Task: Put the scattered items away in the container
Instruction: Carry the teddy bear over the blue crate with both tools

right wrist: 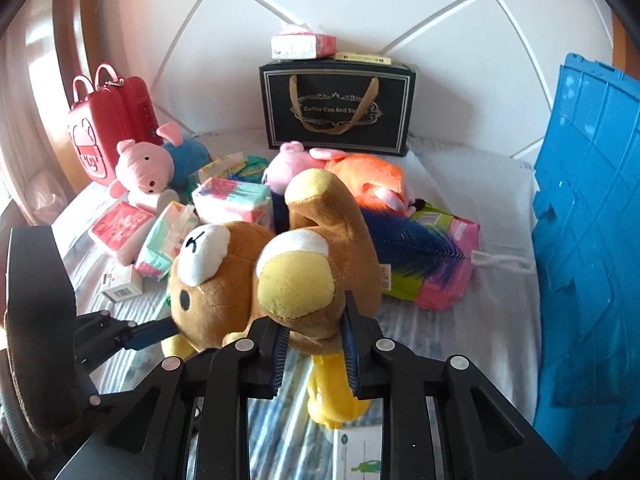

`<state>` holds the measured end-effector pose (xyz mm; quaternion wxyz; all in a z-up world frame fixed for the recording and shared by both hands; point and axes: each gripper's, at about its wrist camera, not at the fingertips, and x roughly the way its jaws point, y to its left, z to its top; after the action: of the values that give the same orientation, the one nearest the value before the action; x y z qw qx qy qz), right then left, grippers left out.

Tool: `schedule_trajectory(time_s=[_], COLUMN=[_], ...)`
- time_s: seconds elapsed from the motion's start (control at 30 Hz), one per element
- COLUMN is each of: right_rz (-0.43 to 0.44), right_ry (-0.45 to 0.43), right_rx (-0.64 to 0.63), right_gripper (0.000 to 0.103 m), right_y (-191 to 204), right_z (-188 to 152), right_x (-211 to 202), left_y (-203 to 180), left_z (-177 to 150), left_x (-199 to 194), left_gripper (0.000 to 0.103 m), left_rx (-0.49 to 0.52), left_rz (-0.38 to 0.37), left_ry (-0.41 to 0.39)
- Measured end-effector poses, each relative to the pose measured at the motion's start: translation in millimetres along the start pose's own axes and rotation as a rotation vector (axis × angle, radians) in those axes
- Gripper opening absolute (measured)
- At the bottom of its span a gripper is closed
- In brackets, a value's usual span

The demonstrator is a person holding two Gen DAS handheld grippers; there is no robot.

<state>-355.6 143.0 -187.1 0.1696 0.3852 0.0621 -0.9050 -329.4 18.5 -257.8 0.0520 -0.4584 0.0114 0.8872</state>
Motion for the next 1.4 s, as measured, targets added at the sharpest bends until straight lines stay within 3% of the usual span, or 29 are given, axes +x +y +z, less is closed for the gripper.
schedule_trajectory(time_s=[0.3, 0.47, 0.67, 0.8, 1.0, 1.17, 1.27, 1.4], right_rz=[0.007, -0.013, -0.085, -0.16, -0.258, -0.304, -0.282, -0.186], right_ry=[-0.179, -0.3, -0.449, -0.524, -0.584, -0.58, -0.539, -0.416], right_rx=[-0.073, -0.066, -0.014, 0.006, 0.068, 0.102, 0.128, 0.188], right_gripper=[0.021, 0.021, 0.021, 0.021, 0.021, 0.021, 0.021, 0.021], right_y=[37.1, 43.9, 30.9, 11.3, -46.8, -114.6, -164.7, -234.4], right_z=[24.3, 31.7, 32.0, 22.8, -8.3, -40.5, -58.9, -81.7], right_x=[-87.5, -157.3, -258.2, -318.8, -393.7, -433.1, -440.9, -424.5], left_y=[-8.4, -16.0, -57.7, -100.8, -199.8, -298.9, -351.4, -400.8], left_z=[8.2, 23.8, 41.6, 48.9, 53.7, 49.4, 41.7, 33.4], left_x=[-76.0, -139.3, -219.5, -257.4, -290.2, -295.9, -288.5, -267.3], left_gripper=[0.024, 0.024, 0.024, 0.024, 0.024, 0.024, 0.024, 0.024], left_rx=[0.002, 0.019, 0.12, 0.177, 0.287, 0.341, 0.351, 0.348], left_rz=[-0.019, -0.05, -0.124, -0.192, -0.265, -0.277, -0.266, -0.226], left_ry=[-0.156, -0.301, -0.469, -0.541, -0.551, -0.489, -0.437, -0.335])
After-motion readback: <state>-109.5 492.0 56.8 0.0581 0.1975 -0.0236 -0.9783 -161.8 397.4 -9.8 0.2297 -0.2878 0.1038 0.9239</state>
